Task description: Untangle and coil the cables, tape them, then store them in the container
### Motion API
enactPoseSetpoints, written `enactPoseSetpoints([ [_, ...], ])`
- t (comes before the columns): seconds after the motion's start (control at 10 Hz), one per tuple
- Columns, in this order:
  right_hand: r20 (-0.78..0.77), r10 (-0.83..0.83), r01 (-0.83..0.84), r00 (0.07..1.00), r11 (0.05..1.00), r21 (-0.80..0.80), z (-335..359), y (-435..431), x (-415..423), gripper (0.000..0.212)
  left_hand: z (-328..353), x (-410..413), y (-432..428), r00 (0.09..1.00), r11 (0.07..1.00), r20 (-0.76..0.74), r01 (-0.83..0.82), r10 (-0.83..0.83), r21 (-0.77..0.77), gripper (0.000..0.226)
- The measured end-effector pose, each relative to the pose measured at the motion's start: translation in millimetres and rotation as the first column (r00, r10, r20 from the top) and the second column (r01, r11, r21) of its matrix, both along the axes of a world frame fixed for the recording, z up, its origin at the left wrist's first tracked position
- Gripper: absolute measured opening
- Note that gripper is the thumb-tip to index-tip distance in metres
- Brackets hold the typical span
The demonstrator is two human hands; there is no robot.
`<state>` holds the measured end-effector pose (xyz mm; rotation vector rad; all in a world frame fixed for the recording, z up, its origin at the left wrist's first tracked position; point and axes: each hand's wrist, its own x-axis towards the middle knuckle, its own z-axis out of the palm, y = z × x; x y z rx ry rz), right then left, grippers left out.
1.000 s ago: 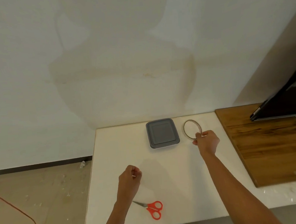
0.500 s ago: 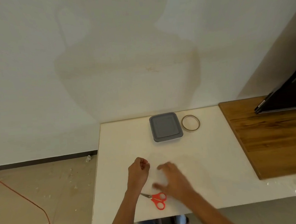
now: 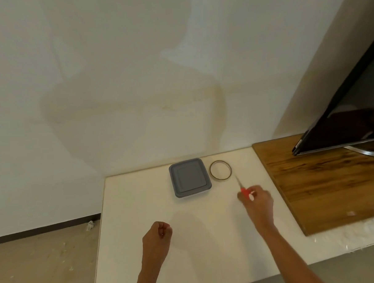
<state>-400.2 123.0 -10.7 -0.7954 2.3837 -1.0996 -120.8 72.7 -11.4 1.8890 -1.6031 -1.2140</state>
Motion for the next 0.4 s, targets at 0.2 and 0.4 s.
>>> enactPoseSetpoints([
  [0.2,-0.206,-0.021,0.079,0.978,0.958,0.276,-18.9,-80.8,-52.0,0.042,-8.7,-7.3,-4.0,0.999,1.0,-0.041,0.003,-0.003,0.008,0.007],
  [0.4,-0.314,0.057,0.072,0.948,0.92,0.385,-39.2,-95.0,-51.4,0.061,-15.3,-9.9,-9.9,0.997,1.0,-0.073,-0.004,0.004,0.011,0.007],
])
